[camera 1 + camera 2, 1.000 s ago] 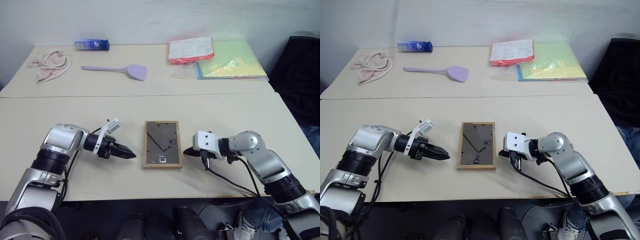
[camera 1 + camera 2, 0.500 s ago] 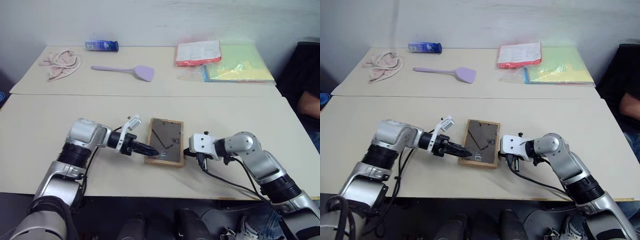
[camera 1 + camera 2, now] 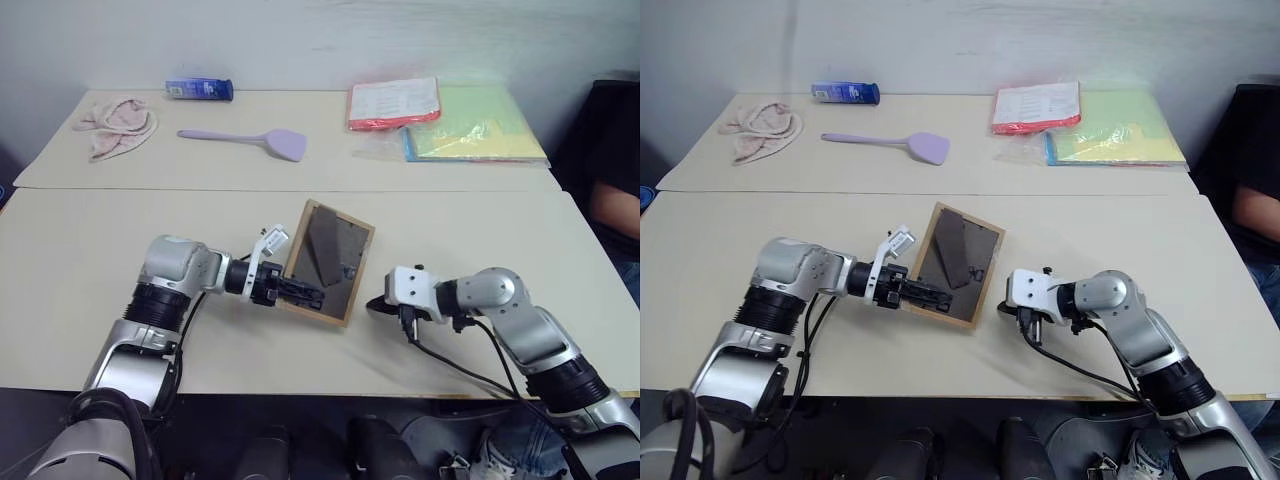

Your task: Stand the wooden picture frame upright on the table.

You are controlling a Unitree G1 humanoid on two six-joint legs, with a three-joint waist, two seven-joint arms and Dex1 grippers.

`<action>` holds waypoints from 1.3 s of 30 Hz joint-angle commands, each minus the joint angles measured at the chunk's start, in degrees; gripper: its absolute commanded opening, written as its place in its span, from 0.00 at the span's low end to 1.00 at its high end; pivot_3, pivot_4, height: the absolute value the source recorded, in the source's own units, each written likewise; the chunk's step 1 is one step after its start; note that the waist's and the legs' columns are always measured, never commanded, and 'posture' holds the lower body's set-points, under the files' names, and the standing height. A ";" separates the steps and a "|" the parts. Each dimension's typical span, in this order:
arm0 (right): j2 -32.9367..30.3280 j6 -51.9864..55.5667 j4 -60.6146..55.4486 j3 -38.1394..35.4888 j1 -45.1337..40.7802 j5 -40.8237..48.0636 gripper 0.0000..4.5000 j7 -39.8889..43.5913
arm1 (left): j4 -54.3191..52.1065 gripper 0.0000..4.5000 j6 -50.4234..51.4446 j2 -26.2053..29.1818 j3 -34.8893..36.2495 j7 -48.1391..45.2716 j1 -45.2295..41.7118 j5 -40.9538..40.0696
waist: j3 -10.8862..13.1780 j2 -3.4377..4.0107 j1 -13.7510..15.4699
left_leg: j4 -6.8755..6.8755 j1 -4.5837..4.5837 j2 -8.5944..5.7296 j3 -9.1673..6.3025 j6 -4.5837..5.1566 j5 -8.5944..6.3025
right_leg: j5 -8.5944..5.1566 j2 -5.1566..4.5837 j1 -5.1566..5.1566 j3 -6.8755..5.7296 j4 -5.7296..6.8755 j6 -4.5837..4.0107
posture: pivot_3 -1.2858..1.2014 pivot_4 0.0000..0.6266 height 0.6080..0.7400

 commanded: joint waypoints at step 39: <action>-7.56 13.57 -12.62 -14.65 -6.17 23.10 1.00 -7.57 | -4.19 0.18 -4.12 3.24 2.29 -2.17 -6.27 -8.31 | 0.36 0.07 -0.23 | 0.13 -0.91 0.00 0.06 -0.01 0.06 | 0.01 0.00 -1.01 0.07 0.29 0.01 | 0.52 0.24 1.00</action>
